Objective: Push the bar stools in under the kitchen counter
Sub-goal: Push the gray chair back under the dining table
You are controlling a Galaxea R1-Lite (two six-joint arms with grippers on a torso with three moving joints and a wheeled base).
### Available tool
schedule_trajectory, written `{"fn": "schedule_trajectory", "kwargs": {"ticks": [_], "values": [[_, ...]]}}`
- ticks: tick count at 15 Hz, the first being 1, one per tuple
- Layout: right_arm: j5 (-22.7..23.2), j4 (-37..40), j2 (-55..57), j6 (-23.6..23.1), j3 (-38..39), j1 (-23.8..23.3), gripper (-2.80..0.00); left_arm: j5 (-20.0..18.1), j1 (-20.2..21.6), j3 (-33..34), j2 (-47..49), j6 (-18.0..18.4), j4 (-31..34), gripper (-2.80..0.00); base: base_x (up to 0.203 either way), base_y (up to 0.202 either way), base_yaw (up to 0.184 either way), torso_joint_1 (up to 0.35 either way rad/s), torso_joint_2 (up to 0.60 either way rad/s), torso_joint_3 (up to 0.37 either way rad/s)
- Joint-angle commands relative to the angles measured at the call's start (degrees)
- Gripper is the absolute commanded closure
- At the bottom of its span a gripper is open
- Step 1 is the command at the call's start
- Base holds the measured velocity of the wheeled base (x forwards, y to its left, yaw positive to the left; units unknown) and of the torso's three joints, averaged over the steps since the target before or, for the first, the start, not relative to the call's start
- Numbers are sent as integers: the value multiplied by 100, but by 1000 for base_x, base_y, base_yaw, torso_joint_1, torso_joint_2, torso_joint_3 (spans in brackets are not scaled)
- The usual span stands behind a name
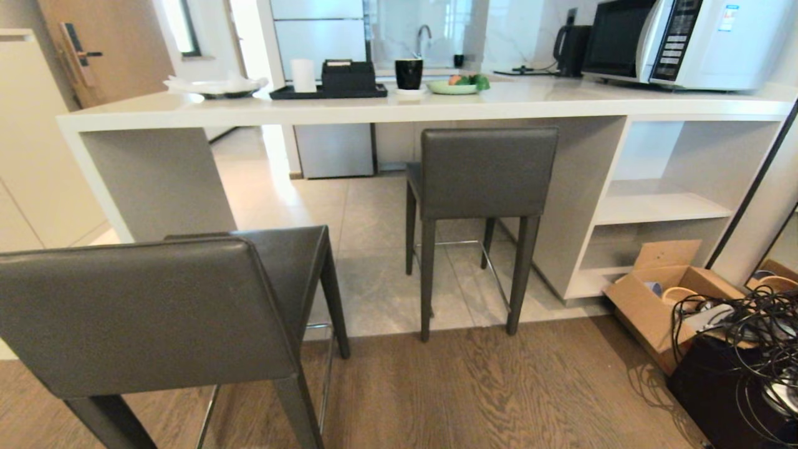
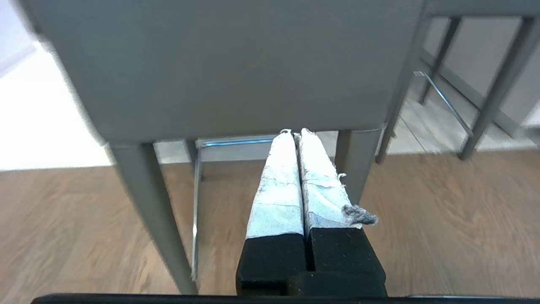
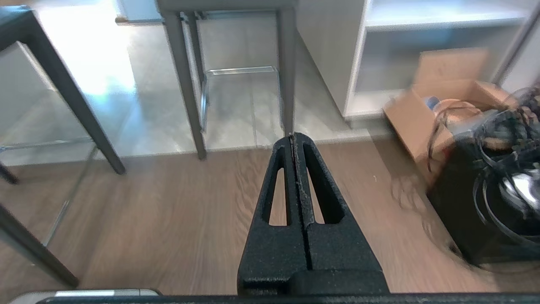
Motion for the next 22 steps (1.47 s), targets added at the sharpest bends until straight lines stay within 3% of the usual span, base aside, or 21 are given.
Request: {"fn": "schedule_trajectory", "kwargs": {"ticks": [1, 22], "values": [[6, -9, 7, -3, 0, 2, 0, 3, 2, 0, 8, -1, 4, 0, 20, 87, -21, 18, 11, -5], [6, -9, 7, 6, 0, 2, 0, 3, 2, 0, 8, -1, 4, 0, 0, 191, -1, 3, 2, 2]]}}
